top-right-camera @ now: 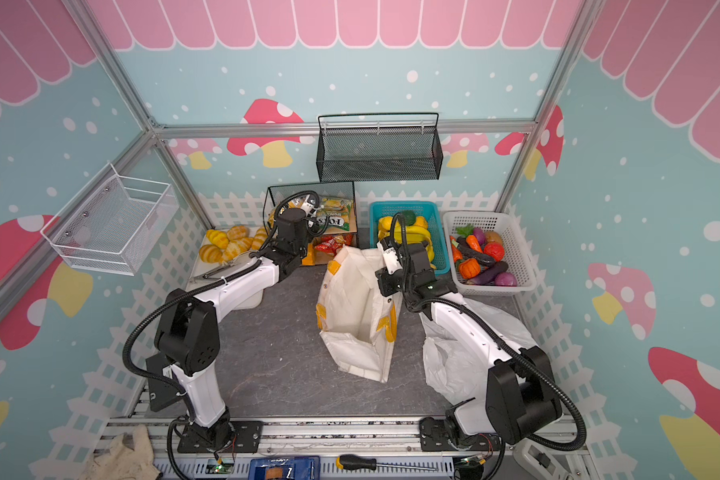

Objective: Place the mixed food into the grocery bags and tie them
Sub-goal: 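Carry the yellow chip bag into the open tote and release it with the left gripper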

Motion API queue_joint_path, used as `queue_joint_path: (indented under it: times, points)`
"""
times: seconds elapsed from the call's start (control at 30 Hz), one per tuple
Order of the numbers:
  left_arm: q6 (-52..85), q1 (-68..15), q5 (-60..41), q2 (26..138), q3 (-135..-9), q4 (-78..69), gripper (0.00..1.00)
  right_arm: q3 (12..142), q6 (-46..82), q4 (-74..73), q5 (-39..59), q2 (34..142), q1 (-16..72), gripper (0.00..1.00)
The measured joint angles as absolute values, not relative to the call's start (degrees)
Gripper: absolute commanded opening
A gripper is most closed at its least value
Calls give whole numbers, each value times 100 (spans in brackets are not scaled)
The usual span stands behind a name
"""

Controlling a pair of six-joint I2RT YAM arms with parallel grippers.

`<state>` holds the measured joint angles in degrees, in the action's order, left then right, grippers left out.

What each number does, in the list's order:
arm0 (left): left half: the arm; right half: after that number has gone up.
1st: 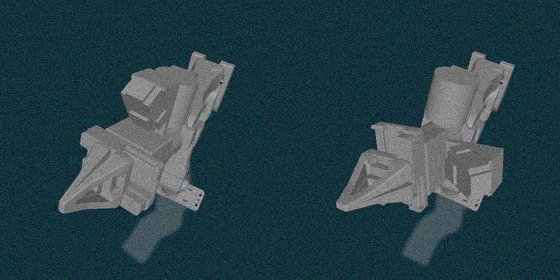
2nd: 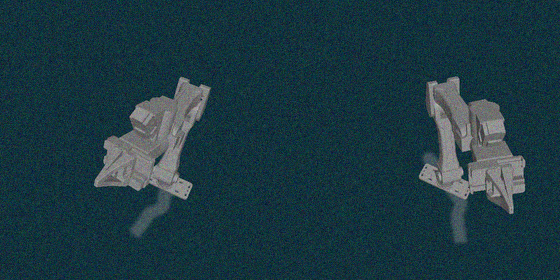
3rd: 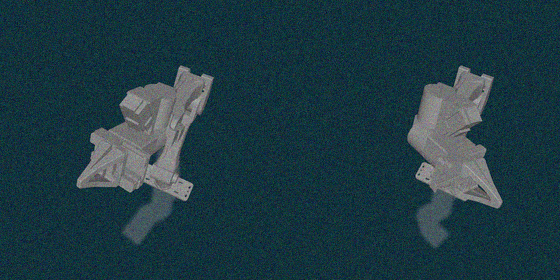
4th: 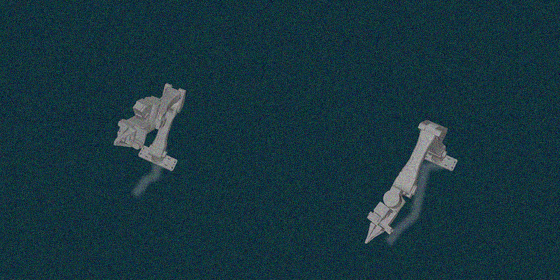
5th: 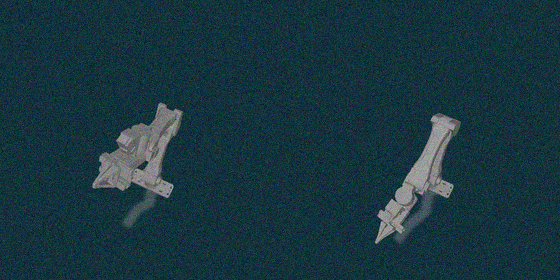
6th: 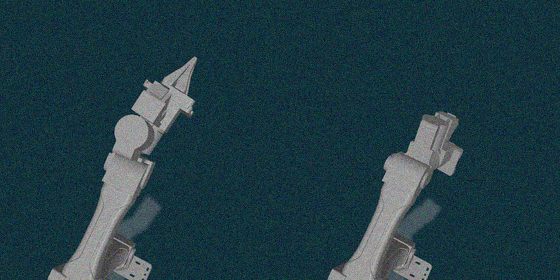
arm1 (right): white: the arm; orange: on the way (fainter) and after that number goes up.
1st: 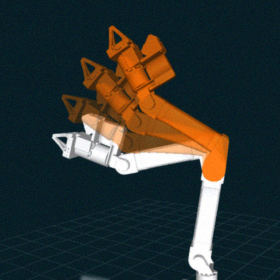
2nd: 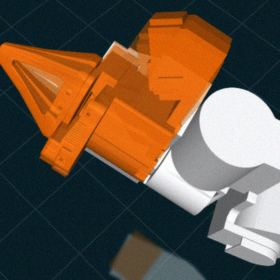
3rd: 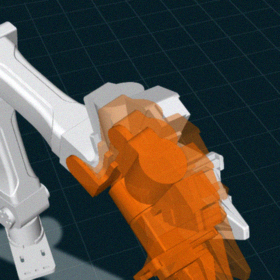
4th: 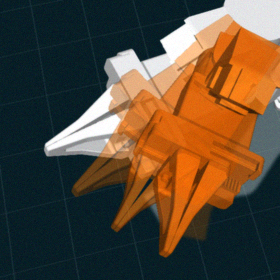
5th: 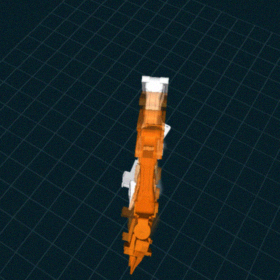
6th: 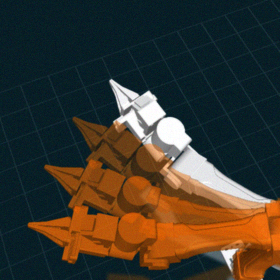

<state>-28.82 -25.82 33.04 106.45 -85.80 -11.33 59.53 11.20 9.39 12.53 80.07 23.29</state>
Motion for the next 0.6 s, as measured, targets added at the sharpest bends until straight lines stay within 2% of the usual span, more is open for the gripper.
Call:
queue_joint_path:
  times: [0.37,0.6]
  points:
    - [-1640,-2934,3830,8654,-7756,-958,0,5953,1234,867,1262,8007,2329,2]
    - [298,-3295,2930,6536,-7017,56,0,5944,1260,836,1197,8007,2329,2]
